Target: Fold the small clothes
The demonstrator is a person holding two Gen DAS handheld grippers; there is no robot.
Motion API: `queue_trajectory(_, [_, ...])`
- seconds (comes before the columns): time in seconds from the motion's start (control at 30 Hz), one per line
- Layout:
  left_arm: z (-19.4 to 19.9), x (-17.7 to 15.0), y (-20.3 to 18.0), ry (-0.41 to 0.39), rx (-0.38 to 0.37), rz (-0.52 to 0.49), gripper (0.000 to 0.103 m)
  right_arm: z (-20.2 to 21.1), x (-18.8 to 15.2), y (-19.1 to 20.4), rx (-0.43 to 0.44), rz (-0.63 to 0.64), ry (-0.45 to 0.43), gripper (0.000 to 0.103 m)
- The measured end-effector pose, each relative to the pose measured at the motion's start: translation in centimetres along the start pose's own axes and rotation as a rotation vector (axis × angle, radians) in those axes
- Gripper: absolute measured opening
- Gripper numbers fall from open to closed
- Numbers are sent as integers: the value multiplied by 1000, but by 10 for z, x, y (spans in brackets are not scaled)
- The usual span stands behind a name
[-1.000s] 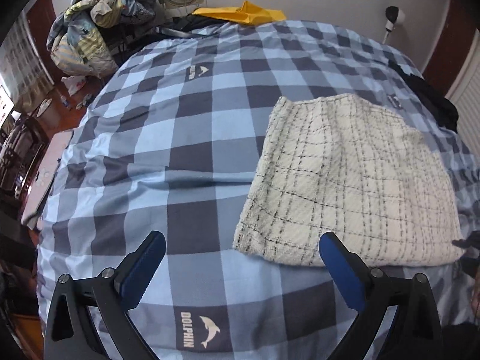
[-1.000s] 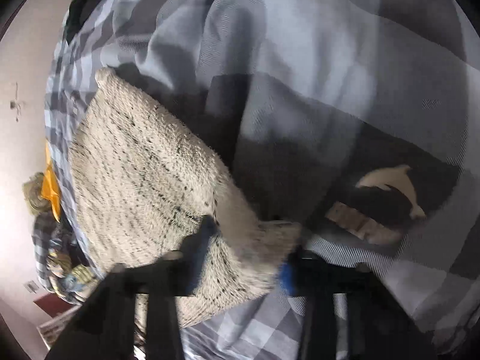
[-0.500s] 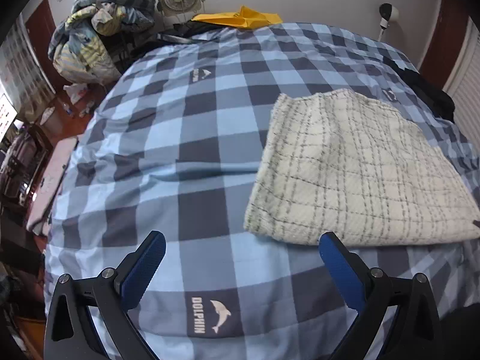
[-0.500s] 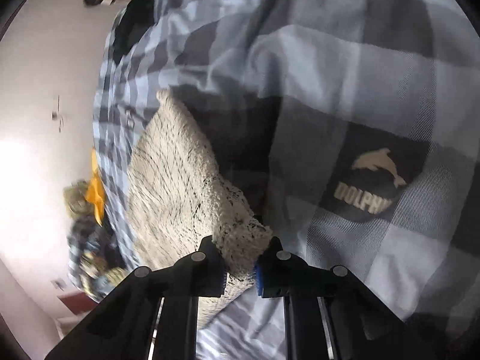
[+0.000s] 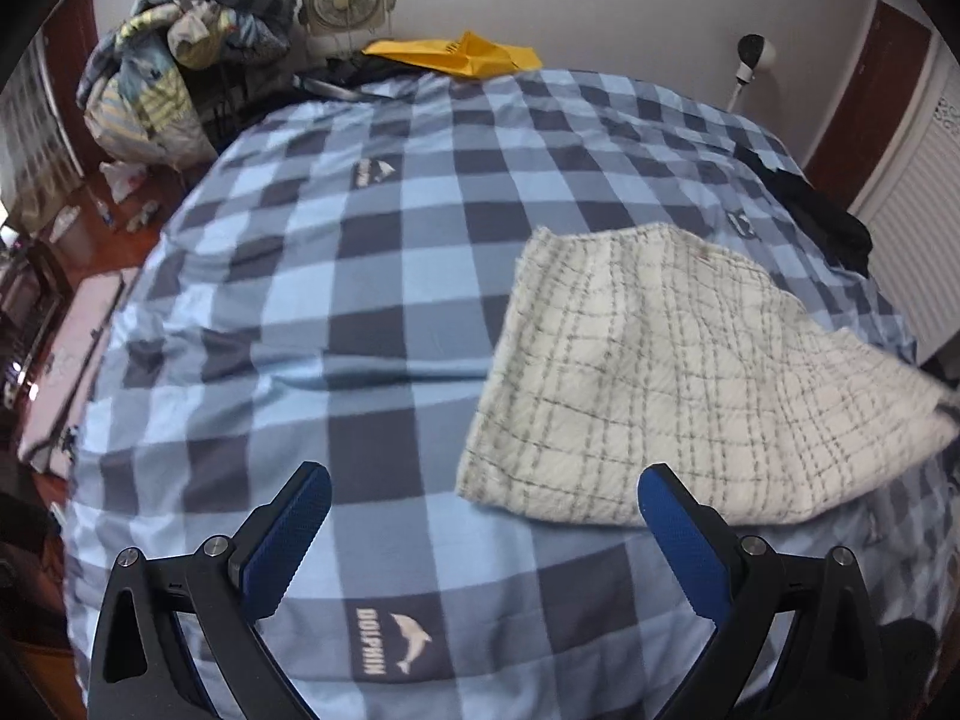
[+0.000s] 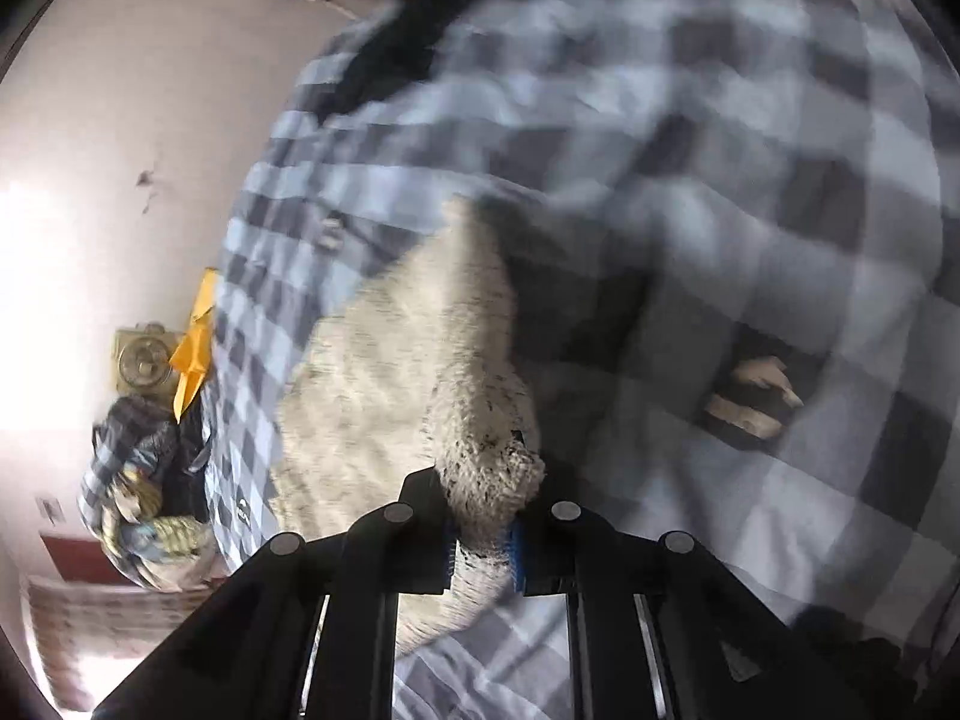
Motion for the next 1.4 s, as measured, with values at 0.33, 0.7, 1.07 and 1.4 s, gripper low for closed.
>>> queue_trajectory(0.33, [17, 21, 44, -79, 69, 98, 103, -66, -125, 198, 55, 439, 59, 10])
queue_trajectory(0.7, [24, 25, 113, -150, 128, 300, 102, -210, -311, 219, -48, 749, 443, 12])
queue_trajectory(1.07, [-8, 24, 60, -69, 32, 95, 103, -127, -277, 174, 214, 682, 784, 76])
queue_trajectory(1.4, [-93, 9, -65, 84, -180, -388, 103, -98, -97, 84, -41, 620, 285, 92])
Point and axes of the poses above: each gripper's, at about its wrist camera, not at the fingertips, and z roughly against the way its jaws point, y to its left, x to its top, the point moved 10 cm from there along -z, roughly the way its jaws point, and after that the axes turned 3 degrees about -z, right-handed, at the moved point
